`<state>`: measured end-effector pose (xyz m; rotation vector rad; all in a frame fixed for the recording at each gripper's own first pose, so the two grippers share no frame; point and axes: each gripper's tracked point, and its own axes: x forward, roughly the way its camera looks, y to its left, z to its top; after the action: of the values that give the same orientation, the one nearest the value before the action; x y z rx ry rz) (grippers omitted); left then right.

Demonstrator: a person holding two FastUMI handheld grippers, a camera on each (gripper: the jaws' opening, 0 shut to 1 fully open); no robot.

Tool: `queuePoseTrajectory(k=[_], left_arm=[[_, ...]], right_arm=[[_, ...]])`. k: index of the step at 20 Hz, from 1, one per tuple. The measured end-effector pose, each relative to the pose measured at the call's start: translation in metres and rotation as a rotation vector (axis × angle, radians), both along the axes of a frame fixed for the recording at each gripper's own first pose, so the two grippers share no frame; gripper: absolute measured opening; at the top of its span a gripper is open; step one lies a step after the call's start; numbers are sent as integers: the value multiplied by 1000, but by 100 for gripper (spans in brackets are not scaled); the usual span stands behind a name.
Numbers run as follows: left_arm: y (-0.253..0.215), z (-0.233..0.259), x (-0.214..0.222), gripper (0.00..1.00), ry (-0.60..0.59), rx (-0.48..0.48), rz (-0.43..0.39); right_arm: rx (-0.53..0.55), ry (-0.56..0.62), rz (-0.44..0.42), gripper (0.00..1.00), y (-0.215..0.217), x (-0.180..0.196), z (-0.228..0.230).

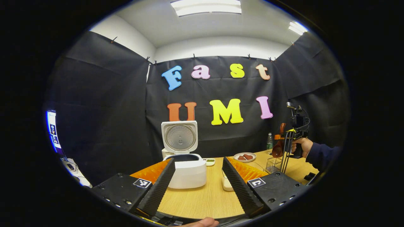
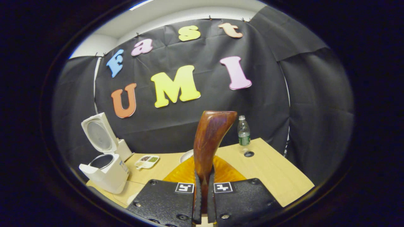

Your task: Close the left gripper, press the button to open the rice cooker; take a wooden spoon from the chopstick holder with the right hand, scoop a spoonful of rice and pour it into the rice cooker, then put the wooden spoon back into the chopstick holder.

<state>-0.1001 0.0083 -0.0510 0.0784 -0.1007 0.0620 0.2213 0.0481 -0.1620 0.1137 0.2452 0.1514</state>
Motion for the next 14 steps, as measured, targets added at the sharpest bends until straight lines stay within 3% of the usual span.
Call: queuePoseTrajectory(k=[1,2,8,14], left_arm=[[3,-1,-2,95,1,-1,3],[4,-2,-4,95,4,-2,7],[23,3,-13,95,-10,-24,43],[36,-7,-16,95,9,-40,58]], right_arm=[[-33,-14,9,12,10,-4,4],[-67,-28,15,9,20,-9,7],[-168,-35,96,10,95,-32,-5],[-139,23,164,12,150,-35,-41]])
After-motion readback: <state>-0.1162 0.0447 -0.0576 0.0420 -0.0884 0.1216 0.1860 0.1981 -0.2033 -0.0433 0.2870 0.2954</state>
